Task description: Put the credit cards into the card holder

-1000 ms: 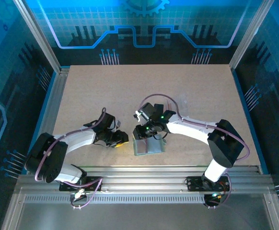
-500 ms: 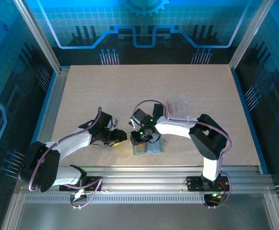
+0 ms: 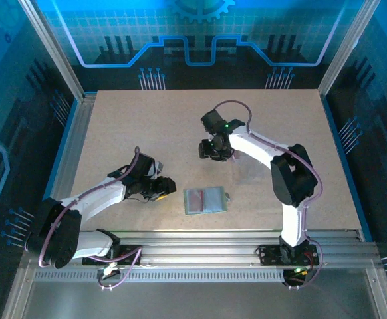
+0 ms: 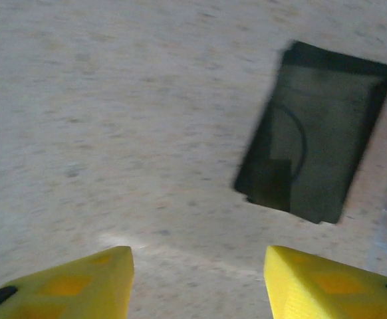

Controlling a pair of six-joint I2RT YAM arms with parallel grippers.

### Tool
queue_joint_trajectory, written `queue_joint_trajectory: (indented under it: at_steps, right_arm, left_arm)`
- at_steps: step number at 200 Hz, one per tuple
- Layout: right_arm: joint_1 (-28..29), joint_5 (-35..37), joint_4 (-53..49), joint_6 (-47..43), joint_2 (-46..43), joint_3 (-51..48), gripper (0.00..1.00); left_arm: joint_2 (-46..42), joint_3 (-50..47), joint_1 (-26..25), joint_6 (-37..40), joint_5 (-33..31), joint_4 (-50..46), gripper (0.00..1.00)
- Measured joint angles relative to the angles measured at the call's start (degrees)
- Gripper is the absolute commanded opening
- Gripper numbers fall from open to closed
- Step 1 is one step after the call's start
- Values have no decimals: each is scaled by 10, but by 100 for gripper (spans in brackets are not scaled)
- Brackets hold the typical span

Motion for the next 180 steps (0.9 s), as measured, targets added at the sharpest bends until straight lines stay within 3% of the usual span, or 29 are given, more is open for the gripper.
queue_joint_trajectory:
  at_steps: [55, 180]
  right_arm:
    - [-5, 57, -48, 27, 67, 47, 72]
    - [-26, 86, -78, 52, 125, 102, 76]
  left_arm:
    - [3, -1, 0, -2, 1, 14, 46]
    - [3, -16, 0, -2, 3, 29, 45]
